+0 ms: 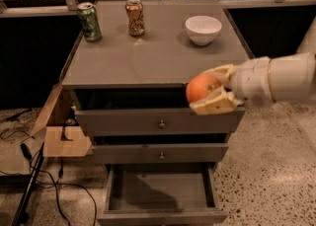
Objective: Place orange into bottom drawer
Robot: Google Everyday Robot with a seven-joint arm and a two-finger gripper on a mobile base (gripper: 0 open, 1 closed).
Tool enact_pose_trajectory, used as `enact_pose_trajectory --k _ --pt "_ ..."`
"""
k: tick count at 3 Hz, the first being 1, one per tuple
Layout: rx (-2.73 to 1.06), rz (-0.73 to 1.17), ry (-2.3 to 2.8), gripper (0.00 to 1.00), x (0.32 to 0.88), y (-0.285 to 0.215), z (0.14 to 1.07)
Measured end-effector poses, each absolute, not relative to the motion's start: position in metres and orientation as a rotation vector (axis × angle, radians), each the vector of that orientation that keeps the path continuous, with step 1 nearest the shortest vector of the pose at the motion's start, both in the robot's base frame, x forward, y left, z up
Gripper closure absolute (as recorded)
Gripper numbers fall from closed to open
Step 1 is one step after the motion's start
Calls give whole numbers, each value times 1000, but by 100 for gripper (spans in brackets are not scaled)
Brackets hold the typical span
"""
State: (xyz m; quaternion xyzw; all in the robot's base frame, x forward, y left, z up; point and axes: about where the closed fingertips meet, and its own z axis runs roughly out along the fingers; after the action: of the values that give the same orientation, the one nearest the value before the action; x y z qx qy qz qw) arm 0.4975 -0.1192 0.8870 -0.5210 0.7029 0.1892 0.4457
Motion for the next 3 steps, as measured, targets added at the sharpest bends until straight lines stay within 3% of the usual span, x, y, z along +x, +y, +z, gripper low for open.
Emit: enact_pose_trajectory --k 2,3 --pt "-1208 676 1859 100 487 -131 720" --pt "-1208 679 1858 100 487 -131 716"
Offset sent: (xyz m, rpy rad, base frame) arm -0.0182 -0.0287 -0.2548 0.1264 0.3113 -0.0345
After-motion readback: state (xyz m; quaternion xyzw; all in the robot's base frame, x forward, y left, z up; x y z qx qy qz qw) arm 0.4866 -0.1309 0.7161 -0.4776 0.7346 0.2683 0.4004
